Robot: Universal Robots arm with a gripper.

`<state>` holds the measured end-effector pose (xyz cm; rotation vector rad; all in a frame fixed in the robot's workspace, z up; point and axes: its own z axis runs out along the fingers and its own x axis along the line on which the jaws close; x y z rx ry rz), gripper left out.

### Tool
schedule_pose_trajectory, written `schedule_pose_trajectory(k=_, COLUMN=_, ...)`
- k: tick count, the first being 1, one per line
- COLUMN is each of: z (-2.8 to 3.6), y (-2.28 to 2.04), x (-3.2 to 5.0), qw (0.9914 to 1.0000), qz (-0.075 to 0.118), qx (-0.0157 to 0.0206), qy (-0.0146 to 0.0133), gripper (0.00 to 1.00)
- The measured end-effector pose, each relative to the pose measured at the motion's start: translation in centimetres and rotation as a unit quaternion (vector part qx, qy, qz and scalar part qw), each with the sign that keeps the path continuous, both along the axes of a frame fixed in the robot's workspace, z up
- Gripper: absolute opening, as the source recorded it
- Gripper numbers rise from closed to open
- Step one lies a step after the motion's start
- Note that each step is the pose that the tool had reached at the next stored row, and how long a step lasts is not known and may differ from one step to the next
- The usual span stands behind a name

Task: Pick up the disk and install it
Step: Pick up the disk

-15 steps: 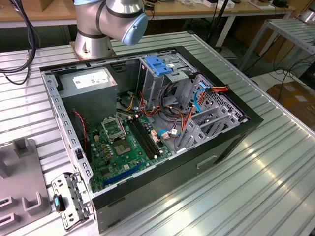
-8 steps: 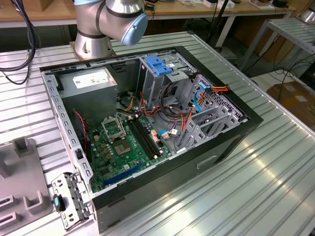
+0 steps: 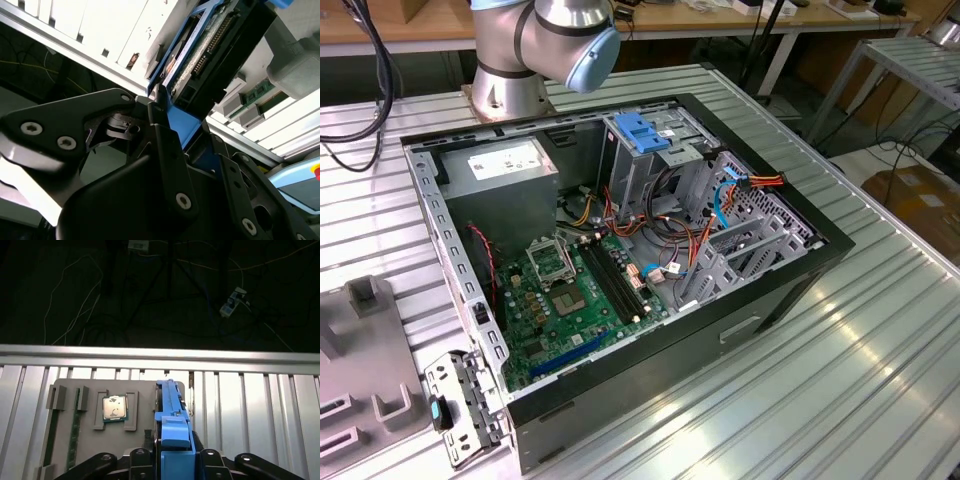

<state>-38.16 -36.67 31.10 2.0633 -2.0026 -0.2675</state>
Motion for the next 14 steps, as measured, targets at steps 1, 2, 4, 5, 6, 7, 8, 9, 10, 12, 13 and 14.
schedule_pose_trajectory(k=1, z=0.0, y=0.0, x=0.0, qw=1.0, qz=0.0, qx=0.0, qy=0.0, gripper=0.37)
schedule_pose_trajectory(k=2, z=0.0, y=0.01, x=0.0, qw=1.0, qz=-0.001, qx=0.0, qy=0.0001, gripper=0.37)
schedule_pose_trajectory(k=4, z=0.0, y=0.02, x=0.0, qw=0.99997, qz=-0.008, qx=-0.0001, qy=0.0001, gripper=0.37)
schedule_pose_trajectory(k=5, z=0.0, y=0.01, x=0.0, qw=0.99997, qz=-0.008, qx=-0.0001, qy=0.0001, gripper=0.37)
schedule_pose_trajectory(k=6, z=0.0, y=0.01, x=0.0, qw=0.99997, qz=-0.008, qx=0.0, qy=0.0001, gripper=0.37)
schedule_pose_trajectory(k=7, z=-0.01, y=0.01, x=0.0, qw=0.99997, qz=-0.008, qx=0.0, qy=0.0, gripper=0.37)
schedule_pose_trajectory(k=8, z=0.0, y=0.01, x=0.0, qw=0.99997, qz=-0.008, qx=0.0, qy=0.0001, gripper=0.37)
schedule_pose_trajectory(k=9, z=0.0, y=0.0, x=0.0, qw=0.99997, qz=-0.008, qx=0.0, qy=0.0, gripper=0.37)
schedule_pose_trajectory(k=10, z=0.0, y=0.0, x=0.0, qw=0.99997, qz=-0.008, qx=0.0, qy=0.0, gripper=0.37)
schedule_pose_trajectory(k=12, z=0.0, y=0.01, x=0.0, qw=0.99997, qz=-0.008, qx=0.0, qy=0.0, gripper=0.37)
schedule_pose_trajectory(k=13, z=0.17, y=0.01, x=0.0, qw=0.99997, qz=-0.008, qx=0.0001, qy=-0.0002, gripper=0.37)
schedule_pose_trajectory(k=14, z=0.58, y=0.01, x=0.0, qw=0.99997, qz=-0.008, qx=0.0, qy=0.0, gripper=0.37)
